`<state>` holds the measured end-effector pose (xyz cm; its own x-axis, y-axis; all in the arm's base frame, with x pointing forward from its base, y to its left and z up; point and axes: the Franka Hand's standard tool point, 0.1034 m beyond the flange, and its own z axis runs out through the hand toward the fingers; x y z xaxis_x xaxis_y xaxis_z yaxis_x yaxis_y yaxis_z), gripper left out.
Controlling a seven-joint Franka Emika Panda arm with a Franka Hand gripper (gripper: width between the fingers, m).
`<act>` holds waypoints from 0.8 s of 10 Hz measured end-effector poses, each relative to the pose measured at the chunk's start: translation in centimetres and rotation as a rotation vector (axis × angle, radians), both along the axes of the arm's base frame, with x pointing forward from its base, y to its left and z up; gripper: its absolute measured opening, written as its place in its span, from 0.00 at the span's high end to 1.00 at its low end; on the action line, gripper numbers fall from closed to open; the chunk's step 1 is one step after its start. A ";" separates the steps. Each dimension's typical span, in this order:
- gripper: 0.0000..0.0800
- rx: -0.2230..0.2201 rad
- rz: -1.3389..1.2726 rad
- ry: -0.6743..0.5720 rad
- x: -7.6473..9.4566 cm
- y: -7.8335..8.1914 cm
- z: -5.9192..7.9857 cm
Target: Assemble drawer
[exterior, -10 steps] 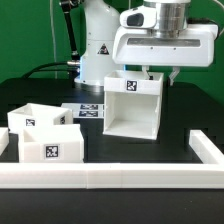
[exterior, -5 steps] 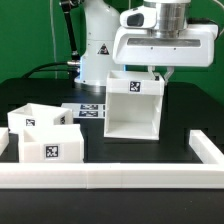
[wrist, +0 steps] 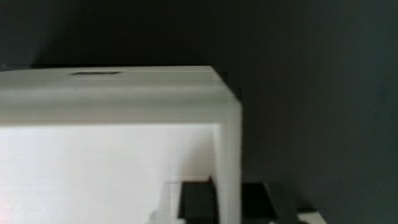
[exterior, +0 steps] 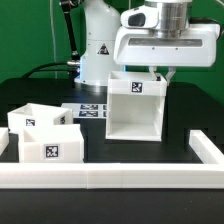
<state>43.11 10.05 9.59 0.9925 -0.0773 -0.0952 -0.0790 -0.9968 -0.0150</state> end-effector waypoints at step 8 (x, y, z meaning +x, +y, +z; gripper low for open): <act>0.95 0.039 0.017 -0.095 11.7 -0.3 0.1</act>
Offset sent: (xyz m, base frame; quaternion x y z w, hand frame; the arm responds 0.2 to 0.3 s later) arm 0.0706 -0.0011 -0.0077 0.0158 -0.0019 0.0121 0.9998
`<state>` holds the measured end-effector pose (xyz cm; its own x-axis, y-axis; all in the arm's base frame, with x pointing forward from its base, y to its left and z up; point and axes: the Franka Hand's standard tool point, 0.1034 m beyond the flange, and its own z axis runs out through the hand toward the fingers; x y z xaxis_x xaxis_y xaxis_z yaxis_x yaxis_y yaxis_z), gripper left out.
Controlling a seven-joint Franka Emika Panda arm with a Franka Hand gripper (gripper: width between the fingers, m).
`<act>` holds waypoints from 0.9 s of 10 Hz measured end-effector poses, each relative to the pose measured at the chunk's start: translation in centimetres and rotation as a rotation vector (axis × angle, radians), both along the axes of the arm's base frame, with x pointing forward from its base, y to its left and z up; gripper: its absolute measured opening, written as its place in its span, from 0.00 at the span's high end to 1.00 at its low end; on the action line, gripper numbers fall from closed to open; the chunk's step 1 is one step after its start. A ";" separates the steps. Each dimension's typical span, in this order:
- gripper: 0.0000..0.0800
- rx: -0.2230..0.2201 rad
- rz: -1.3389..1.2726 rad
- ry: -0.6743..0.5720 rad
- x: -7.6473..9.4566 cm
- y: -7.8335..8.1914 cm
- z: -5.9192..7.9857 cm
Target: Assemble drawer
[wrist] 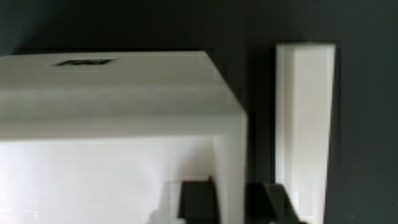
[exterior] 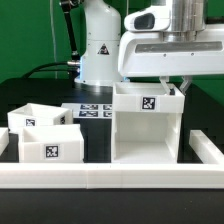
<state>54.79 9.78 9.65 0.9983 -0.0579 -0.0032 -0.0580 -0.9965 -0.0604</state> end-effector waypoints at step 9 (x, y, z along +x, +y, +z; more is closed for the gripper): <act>0.95 0.019 -0.507 0.031 0.3 0.4 0.0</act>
Offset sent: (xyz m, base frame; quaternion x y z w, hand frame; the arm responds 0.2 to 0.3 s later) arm 0.0000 0.0000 0.0000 0.0000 0.0000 0.1296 0.9916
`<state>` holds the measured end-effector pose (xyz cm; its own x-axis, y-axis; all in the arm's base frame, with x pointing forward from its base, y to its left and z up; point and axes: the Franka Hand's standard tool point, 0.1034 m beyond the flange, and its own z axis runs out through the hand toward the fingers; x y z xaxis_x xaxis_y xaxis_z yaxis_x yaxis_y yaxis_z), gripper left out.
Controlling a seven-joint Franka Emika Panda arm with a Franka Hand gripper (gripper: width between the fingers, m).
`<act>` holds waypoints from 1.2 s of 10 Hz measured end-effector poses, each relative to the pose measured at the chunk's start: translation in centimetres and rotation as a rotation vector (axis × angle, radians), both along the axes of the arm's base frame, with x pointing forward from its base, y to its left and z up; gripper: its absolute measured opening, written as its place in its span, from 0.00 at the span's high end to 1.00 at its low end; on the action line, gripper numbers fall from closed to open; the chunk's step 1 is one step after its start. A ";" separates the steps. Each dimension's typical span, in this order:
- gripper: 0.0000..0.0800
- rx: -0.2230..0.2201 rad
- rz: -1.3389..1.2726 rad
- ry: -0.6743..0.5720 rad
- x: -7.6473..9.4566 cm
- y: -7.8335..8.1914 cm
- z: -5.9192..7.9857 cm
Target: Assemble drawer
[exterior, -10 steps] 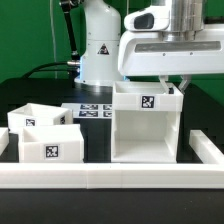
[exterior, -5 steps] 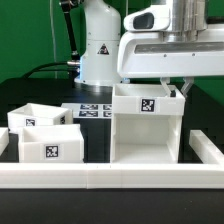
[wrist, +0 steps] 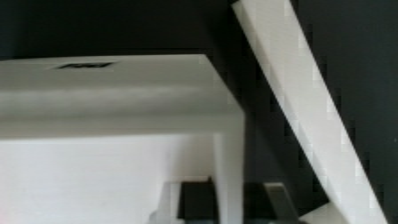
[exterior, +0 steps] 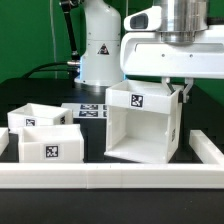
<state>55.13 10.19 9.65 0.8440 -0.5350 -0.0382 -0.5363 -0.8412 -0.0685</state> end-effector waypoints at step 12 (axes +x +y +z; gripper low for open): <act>0.95 0.087 -0.761 0.095 1.3 0.9 0.1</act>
Offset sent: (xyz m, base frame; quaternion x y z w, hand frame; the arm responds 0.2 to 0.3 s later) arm 0.0209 -0.0144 0.0049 -0.0028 0.0340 0.1547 0.9874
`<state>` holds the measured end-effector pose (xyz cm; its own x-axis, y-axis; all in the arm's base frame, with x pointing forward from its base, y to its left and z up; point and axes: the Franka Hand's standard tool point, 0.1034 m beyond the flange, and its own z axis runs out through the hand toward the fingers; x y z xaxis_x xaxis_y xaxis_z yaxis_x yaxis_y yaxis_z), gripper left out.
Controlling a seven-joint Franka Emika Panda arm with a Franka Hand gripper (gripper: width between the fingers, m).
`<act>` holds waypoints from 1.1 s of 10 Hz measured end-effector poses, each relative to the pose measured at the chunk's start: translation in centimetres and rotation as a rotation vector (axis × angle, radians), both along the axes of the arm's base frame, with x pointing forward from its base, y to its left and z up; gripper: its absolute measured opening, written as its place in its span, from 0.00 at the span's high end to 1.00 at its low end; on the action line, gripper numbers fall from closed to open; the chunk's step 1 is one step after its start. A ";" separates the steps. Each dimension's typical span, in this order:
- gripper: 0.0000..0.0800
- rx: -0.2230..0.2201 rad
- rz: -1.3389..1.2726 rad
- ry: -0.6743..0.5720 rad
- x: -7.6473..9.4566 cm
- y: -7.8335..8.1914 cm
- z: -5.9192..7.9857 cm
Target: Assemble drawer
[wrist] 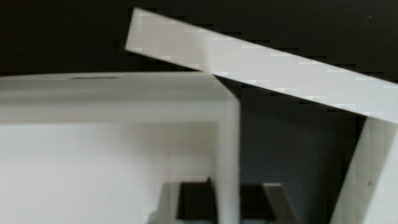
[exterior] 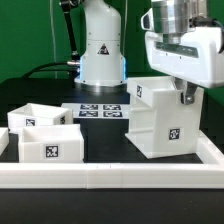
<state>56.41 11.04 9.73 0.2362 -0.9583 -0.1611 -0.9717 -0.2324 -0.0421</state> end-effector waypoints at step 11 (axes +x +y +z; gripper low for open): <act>0.95 0.021 -0.024 -0.041 7.3 -0.1 0.0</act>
Offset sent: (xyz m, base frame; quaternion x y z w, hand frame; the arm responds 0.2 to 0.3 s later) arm 0.0425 -0.0086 -0.0053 -0.0131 0.0187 -0.0065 0.9997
